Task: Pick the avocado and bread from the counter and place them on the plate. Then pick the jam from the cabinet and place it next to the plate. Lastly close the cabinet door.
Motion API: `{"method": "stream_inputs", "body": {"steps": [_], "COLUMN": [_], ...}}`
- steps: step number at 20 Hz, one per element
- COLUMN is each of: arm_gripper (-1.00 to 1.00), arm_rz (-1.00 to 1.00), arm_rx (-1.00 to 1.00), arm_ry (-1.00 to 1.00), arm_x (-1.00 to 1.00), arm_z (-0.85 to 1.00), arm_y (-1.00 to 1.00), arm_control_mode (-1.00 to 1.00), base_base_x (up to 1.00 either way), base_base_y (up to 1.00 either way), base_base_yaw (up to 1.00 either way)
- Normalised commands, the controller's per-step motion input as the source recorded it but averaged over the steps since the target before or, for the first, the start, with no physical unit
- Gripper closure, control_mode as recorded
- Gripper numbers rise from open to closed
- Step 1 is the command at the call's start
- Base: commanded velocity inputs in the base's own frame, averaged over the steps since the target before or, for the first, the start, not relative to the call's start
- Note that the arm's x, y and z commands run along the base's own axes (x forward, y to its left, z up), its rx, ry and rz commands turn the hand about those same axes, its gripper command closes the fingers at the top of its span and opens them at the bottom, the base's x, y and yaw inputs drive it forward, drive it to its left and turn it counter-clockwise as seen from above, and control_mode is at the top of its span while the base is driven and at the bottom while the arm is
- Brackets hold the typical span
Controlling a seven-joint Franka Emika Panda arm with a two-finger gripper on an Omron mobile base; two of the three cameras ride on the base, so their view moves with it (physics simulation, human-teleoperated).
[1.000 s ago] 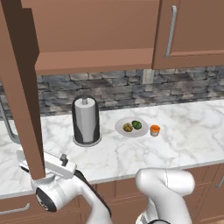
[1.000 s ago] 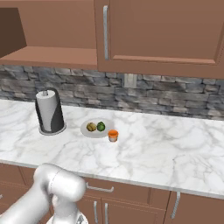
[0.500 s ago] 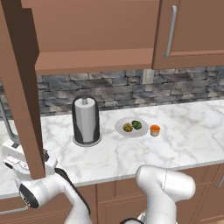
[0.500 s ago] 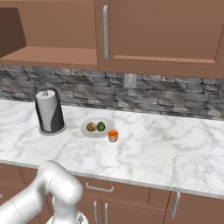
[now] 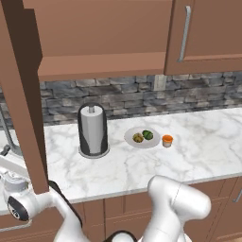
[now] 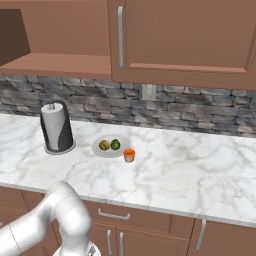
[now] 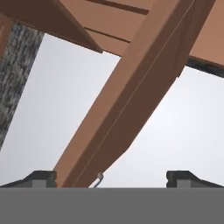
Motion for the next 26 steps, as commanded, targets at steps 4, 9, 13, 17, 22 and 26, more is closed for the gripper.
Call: {"method": "stream_inputs", "body": {"steps": [4, 9, 13, 17, 22, 26], "arm_gripper": [-1.0, -1.0, -1.0, -1.0, -1.0, -1.0], "arm_rz": [0.02, 0.01, 0.02, 0.0, 0.02, 0.12], "arm_rx": [0.0, 0.0, 0.0, 0.0, 0.02, 0.09], "arm_ry": [-0.02, -0.06, -0.04, 0.0, -0.02, 0.0], "arm_x": [0.31, 0.29, 0.3, 0.19, 0.01, -0.03], "arm_z": [0.13, 0.39, 0.5, 0.62, 0.74, 0.8], "arm_y": [0.34, 0.25, 0.2, 0.09, 0.0, -0.23], "arm_control_mode": [-1.0, -1.0, -1.0, -1.0, -1.0, -1.0], "base_base_x": [0.0, 0.0, 0.0, 0.0, 0.0, 0.0], "base_base_y": [0.0, 0.0, 0.0, 0.0, 0.0, 0.0], "base_base_yaw": [0.0, 0.0, 0.0, 0.0, 0.0, 0.0]}}
